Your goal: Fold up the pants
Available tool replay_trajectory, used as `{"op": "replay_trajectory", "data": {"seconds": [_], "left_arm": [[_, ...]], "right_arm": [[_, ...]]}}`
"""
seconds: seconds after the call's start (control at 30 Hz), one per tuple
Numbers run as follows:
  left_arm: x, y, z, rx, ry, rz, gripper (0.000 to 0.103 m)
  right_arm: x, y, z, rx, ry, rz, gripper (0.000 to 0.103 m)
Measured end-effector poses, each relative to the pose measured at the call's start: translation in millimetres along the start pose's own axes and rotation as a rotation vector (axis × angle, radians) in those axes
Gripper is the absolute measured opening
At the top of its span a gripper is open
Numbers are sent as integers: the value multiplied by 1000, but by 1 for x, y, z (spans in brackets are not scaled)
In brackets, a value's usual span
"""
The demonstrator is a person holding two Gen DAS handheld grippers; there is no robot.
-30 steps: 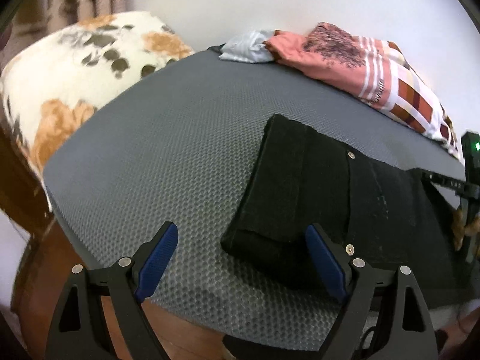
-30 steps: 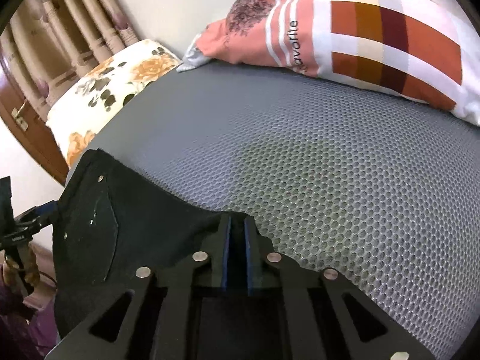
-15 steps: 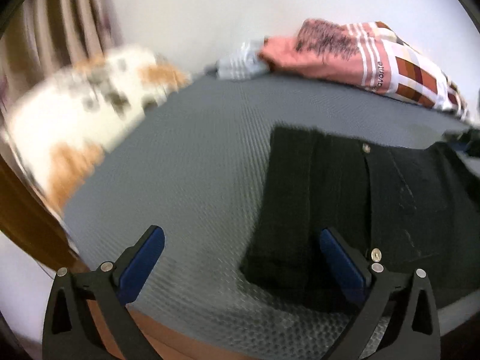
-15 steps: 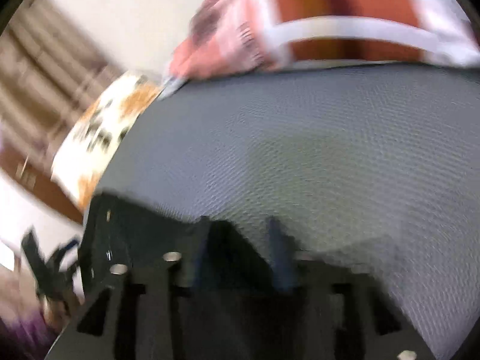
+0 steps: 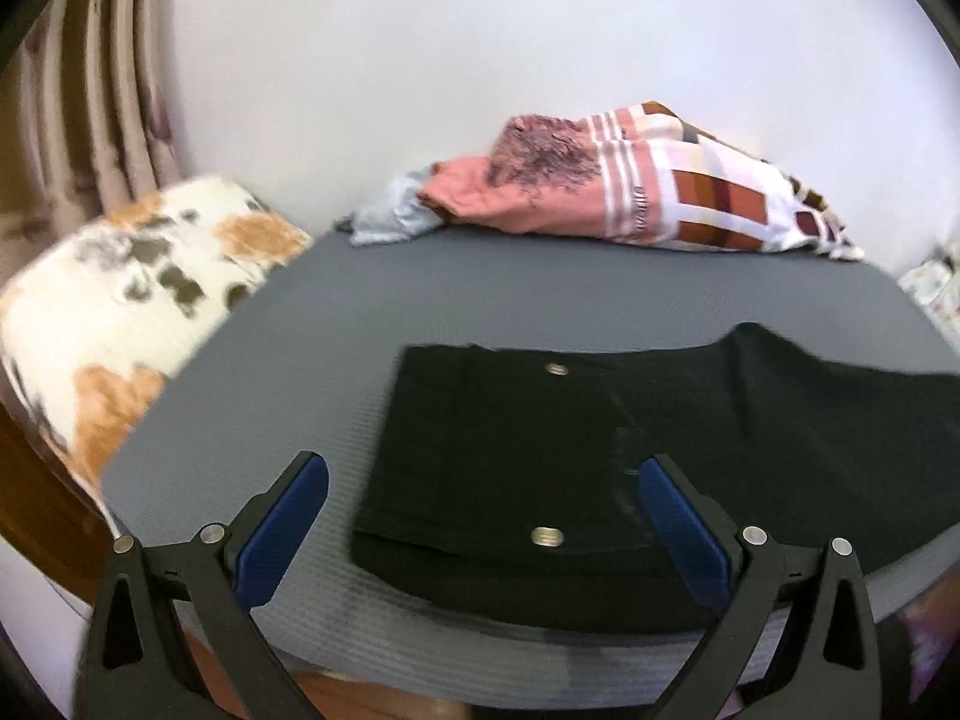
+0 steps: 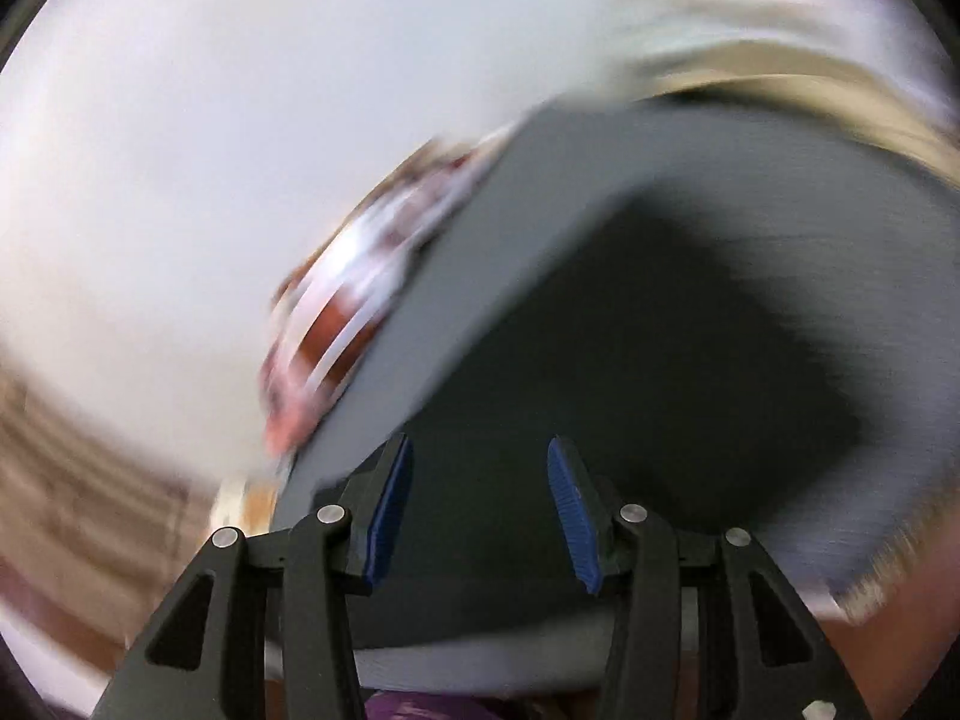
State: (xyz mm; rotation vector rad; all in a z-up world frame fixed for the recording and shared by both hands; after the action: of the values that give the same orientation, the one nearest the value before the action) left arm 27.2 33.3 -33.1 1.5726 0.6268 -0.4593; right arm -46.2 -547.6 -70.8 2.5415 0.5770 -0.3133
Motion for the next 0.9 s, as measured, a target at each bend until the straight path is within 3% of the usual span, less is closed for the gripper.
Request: {"op": "replay_trajectory", "data": {"seconds": [0.13, 0.33, 0.53, 0.67, 0.73, 0.83, 0.9], "left_arm": [[4, -3, 11, -27, -45, -38, 103], [0, -2, 10, -39, -36, -38, 103], [2, -9, 13, -15, -28, -49, 103], [4, -15, 23, 49, -19, -58, 103], [4, -17, 27, 81, -11, -51, 103], [4, -19, 35, 129, 1, -49, 103], [4, -19, 37, 140, 4, -50, 103]], "right_arm": [[-76, 22, 60, 132, -53, 164, 45], [-82, 23, 80, 166, 8, 163, 45], [-63, 18, 66, 113, 13, 154, 45], [-32, 39, 35, -4, 7, 55, 45], [-14, 50, 18, -85, -30, 7, 45], [21, 70, -6, -240, -152, -37, 45], [36, 85, -8, -257, -184, -42, 56]]}}
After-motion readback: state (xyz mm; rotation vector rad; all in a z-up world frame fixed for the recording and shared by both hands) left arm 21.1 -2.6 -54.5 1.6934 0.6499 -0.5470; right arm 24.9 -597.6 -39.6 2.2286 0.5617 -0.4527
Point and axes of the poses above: each gripper's, at about its wrist camera, not at the fingertips, and x roughly the way its jaws point, z to its right, y to its top, the point moved 2 cm from there along x, roughly the way its jaws point, and after that the axes turned 5 degrees about y, right-handed, at the moved point
